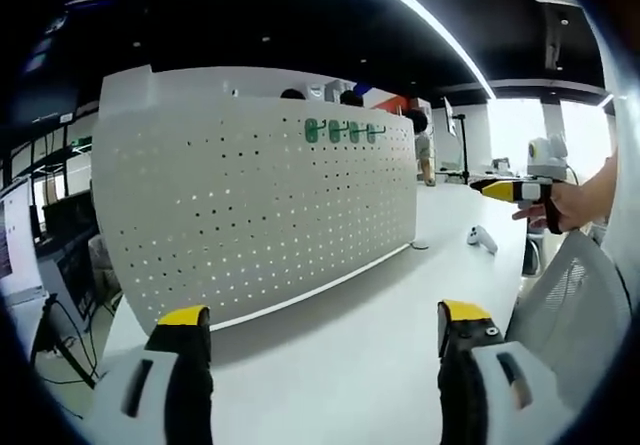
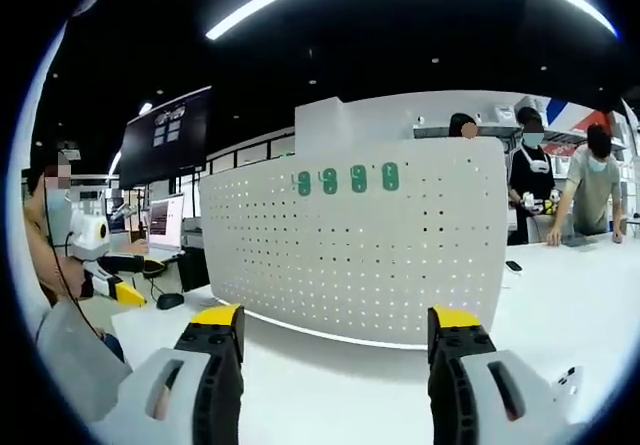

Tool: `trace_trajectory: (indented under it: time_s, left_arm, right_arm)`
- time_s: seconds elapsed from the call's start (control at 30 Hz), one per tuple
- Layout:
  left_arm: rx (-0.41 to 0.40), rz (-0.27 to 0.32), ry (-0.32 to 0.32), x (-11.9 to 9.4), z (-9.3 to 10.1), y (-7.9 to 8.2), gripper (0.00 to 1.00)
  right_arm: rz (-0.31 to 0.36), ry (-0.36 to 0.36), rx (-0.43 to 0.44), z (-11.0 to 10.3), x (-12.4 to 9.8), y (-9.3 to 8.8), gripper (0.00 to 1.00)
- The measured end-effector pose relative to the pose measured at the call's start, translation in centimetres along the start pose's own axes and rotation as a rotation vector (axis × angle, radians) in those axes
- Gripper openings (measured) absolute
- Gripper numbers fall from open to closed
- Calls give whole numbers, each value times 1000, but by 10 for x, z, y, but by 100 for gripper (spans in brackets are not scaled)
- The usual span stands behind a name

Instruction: Insert the hook assembly into the mounting plate slot until the hook locks in place.

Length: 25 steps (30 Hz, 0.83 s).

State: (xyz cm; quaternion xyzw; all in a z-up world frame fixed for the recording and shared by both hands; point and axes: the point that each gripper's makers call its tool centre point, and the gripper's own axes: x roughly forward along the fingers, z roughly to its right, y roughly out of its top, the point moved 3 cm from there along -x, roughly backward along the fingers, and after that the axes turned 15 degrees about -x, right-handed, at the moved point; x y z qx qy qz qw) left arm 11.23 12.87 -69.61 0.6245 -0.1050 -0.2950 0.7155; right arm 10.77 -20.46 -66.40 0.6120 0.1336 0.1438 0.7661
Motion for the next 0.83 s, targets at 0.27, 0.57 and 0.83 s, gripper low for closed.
trace_trajectory:
  time_s: [0.27, 0.57, 0.83]
  left_arm:
    - [-20, 23, 1, -3, -2, 3, 98]
    - [-19, 28, 0, -5, 0, 4, 98]
    - [-20, 30, -5, -3, 0, 4, 98]
  right_arm:
    - [-7, -3, -7, -2, -8, -6, 73]
    - [0, -14, -2, -2, -10, -4, 74]
    - [1, -18, 5, -1, -11, -4, 74]
